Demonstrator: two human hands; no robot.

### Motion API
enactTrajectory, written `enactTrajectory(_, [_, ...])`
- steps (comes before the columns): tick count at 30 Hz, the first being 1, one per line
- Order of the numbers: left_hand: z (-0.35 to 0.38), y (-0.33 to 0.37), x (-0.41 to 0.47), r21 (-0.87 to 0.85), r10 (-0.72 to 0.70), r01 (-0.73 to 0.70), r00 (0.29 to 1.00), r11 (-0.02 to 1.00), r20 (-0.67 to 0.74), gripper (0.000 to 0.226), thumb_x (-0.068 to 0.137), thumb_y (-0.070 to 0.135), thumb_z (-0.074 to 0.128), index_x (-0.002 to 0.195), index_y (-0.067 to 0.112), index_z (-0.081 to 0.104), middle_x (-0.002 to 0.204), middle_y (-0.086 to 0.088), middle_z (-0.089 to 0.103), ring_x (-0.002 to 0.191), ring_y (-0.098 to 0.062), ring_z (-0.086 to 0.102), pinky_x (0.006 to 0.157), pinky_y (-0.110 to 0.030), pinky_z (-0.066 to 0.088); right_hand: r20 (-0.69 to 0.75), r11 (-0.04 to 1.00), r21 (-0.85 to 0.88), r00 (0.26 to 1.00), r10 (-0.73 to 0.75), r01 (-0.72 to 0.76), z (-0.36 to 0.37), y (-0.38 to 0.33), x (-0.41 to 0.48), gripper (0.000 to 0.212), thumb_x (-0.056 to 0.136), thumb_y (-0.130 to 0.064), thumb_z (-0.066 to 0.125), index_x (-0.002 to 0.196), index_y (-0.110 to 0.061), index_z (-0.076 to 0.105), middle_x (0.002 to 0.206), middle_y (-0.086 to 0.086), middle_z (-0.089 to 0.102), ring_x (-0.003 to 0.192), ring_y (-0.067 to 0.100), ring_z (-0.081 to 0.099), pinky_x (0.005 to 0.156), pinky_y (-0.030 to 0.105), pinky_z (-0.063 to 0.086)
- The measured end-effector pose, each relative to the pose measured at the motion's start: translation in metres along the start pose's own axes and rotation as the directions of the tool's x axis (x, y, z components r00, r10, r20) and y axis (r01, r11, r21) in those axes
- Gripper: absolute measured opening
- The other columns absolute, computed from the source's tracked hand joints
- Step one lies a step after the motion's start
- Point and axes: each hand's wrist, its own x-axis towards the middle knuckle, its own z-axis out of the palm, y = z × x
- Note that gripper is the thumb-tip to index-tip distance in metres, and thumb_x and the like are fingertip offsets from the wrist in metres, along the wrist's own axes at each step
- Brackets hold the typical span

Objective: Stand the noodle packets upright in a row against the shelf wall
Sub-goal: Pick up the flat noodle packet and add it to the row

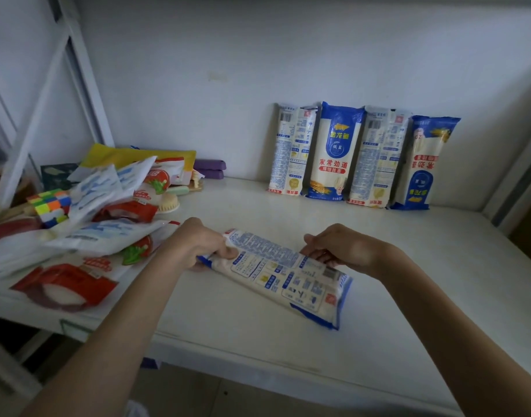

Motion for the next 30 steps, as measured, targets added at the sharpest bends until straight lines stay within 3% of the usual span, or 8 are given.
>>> enactTrajectory(3, [0.001, 0.000, -0.003, -0.057, -0.009, 0.013, 0.997, 0.998, 0.071, 0.024, 0.071, -0.006, 0.081, 0.087, -0.001, 0.063, 0.089, -0.015, 0.070, 0.074, -0.023, 0.066, 0.070, -0.039, 0.058, 0.067, 0.997, -0.075, 0.998, 0.009, -0.004, 0.003, -0.001, -0.006, 0.043, 0.095, -0.036, 0.055, 0.104, 0.003, 0.071, 0.097, 0.015, 0.074, 0.085, 0.024, 0.065, 0.079, 0.031, 0.048])
enactTrajectory(6, [0.001, 0.001, 0.001, -0.090, 0.017, -0.008, 0.996, 0.996, 0.091, 0.029, 0.075, -0.008, 0.076, 0.103, -0.003, 0.069, 0.101, -0.018, 0.072, 0.078, -0.025, 0.068, 0.061, -0.036, 0.056, 0.074, 0.973, -0.230, 0.997, -0.013, 0.030, 0.012, -0.005, -0.010, 0.039, 0.089, -0.041, 0.062, 0.097, -0.004, 0.071, 0.096, 0.007, 0.076, 0.089, 0.020, 0.072, 0.085, 0.029, 0.053])
enactTrajectory(10, [0.002, 0.001, 0.005, -0.092, 0.059, -0.048, 0.991, 0.995, 0.122, 0.030, 0.080, -0.008, 0.071, 0.108, 0.003, 0.071, 0.105, -0.017, 0.071, 0.098, -0.031, 0.068, 0.086, -0.046, 0.057, 0.037, 0.958, -0.280, 0.998, -0.045, 0.053, 0.018, -0.006, -0.013, 0.026, 0.085, -0.042, 0.067, 0.077, -0.017, 0.066, 0.088, 0.003, 0.076, 0.086, 0.022, 0.074, 0.082, 0.029, 0.056])
enactTrajectory(15, [0.006, 0.003, 0.007, -0.125, 0.101, -0.088, 0.990, 0.988, 0.100, 0.022, 0.081, -0.005, 0.072, 0.092, 0.014, 0.071, 0.100, -0.013, 0.073, 0.097, -0.029, 0.069, 0.083, -0.043, 0.057, -0.008, 0.971, -0.239, 0.999, -0.034, 0.031, 0.015, -0.007, -0.016, 0.029, 0.082, -0.039, 0.071, 0.082, -0.010, 0.068, 0.087, 0.003, 0.076, 0.084, 0.020, 0.073, 0.087, 0.033, 0.056])
enactTrajectory(22, [0.011, 0.009, 0.008, -0.365, 0.101, -0.058, 0.990, 0.929, 0.100, 0.032, 0.080, -0.011, 0.069, 0.109, 0.002, 0.069, 0.101, -0.020, 0.072, 0.085, -0.031, 0.071, 0.062, -0.041, 0.059, -0.030, 0.995, -0.098, 0.999, 0.020, -0.023, 0.011, -0.005, -0.016, 0.026, 0.084, -0.031, 0.071, 0.085, -0.006, 0.064, 0.088, 0.007, 0.076, 0.084, 0.021, 0.073, 0.079, 0.030, 0.057])
enactTrajectory(27, [0.012, 0.013, 0.011, -0.632, 0.064, 0.049, 0.986, 0.773, 0.155, 0.037, 0.074, -0.006, 0.077, 0.107, -0.010, 0.061, 0.106, -0.024, 0.070, 0.091, -0.033, 0.071, 0.084, -0.045, 0.058, -0.128, 0.973, 0.222, 0.987, 0.092, -0.062, 0.012, -0.003, -0.016, 0.027, 0.080, -0.023, 0.076, 0.089, -0.005, 0.058, 0.092, 0.015, 0.075, 0.083, 0.030, 0.073, 0.071, 0.037, 0.060])
enactTrajectory(30, [0.018, 0.016, 0.008, -0.683, 0.044, 0.147, 0.966, 0.715, 0.254, 0.041, 0.075, 0.015, 0.081, 0.105, -0.001, 0.059, 0.107, -0.019, 0.064, 0.095, -0.031, 0.067, 0.079, -0.046, 0.059, -0.187, 0.940, 0.340, 0.977, 0.103, -0.034, 0.013, -0.006, -0.015, 0.027, 0.080, -0.021, 0.076, 0.088, -0.004, 0.057, 0.094, 0.019, 0.074, 0.076, 0.028, 0.073, 0.062, 0.033, 0.059])
